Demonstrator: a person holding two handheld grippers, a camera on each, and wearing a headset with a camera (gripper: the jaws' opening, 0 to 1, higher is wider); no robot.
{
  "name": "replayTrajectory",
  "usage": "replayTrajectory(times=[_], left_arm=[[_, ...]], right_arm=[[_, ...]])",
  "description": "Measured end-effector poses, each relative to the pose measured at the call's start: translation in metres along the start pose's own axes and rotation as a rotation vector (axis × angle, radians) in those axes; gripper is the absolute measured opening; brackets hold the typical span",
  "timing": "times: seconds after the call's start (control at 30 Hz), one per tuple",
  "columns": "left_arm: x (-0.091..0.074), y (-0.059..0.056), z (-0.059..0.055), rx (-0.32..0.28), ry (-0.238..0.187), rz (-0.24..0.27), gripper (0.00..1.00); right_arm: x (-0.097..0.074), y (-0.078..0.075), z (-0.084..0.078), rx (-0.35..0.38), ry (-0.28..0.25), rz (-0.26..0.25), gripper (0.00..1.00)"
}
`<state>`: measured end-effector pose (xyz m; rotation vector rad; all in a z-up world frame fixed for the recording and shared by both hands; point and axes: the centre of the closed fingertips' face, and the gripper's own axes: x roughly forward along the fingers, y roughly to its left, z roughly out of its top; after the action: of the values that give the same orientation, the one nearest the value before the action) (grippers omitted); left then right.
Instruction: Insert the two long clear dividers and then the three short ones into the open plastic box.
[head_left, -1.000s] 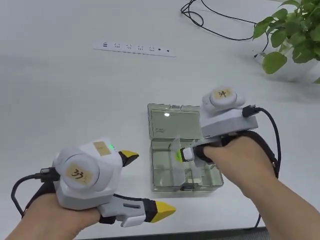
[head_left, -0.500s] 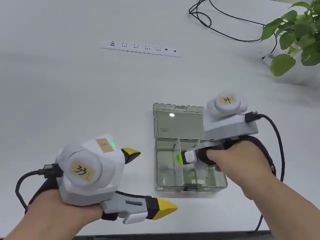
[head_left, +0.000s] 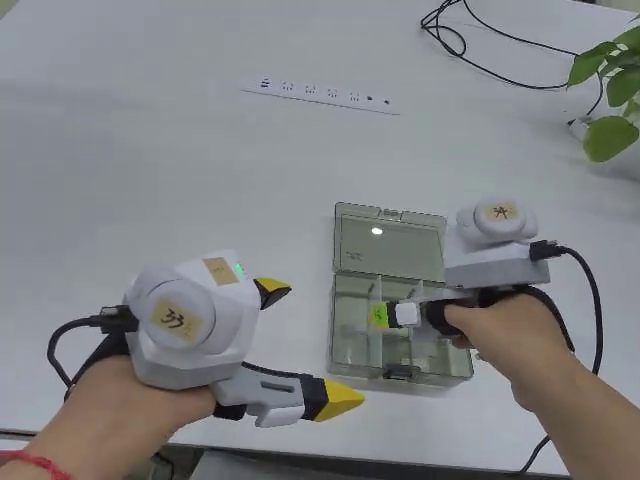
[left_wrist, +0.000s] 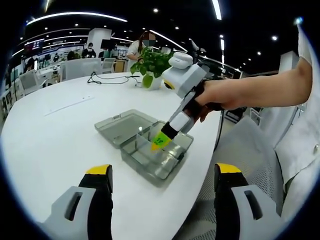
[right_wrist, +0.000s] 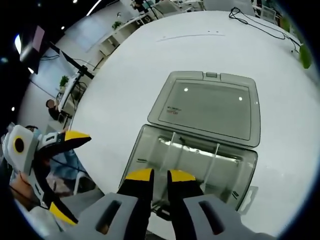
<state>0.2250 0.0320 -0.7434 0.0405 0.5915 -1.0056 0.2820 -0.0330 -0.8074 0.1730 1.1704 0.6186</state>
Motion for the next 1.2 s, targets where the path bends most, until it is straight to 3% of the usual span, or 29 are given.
replayTrajectory(times=[0.2,0.3,0.43,0.63,0.97,1.0,1.2], left_arm=[[-0.007,-0.001,0.0,0.003,-0.002,0.032,0.88],[-0.011,-0.002,0.002,0.015,-0.025,0.044,0.9],[-0.013,-0.002,0.0,0.002,-0.024,0.058,0.93],[-0.015,-0.005,0.001,-0.005,-0.034,0.069,0.95],[-0.015,-0.008,0.005,0.016,-0.035,0.067,0.99],[-0.015,-0.008,0.006,0.017,-0.037,0.066,0.99],[-0.014,-0.006,0.011,0.021,-0.053,0.056,0.99]], right_arm=[[-0.021,0.005,0.013,0.03,-0.085,0.091,0.18],[-0.033,0.009,0.018,0.021,-0.107,0.129,0.19],[-0.054,0.014,0.03,-0.034,-0.169,0.174,0.27],[-0.085,0.021,0.029,-0.162,-0.19,0.217,0.35],[-0.119,0.0,0.017,-0.341,-0.183,0.235,0.5],[-0.121,-0.005,0.018,-0.408,-0.194,0.231,0.52],[-0.125,-0.036,0.006,-0.591,-0.118,0.178,0.62]])
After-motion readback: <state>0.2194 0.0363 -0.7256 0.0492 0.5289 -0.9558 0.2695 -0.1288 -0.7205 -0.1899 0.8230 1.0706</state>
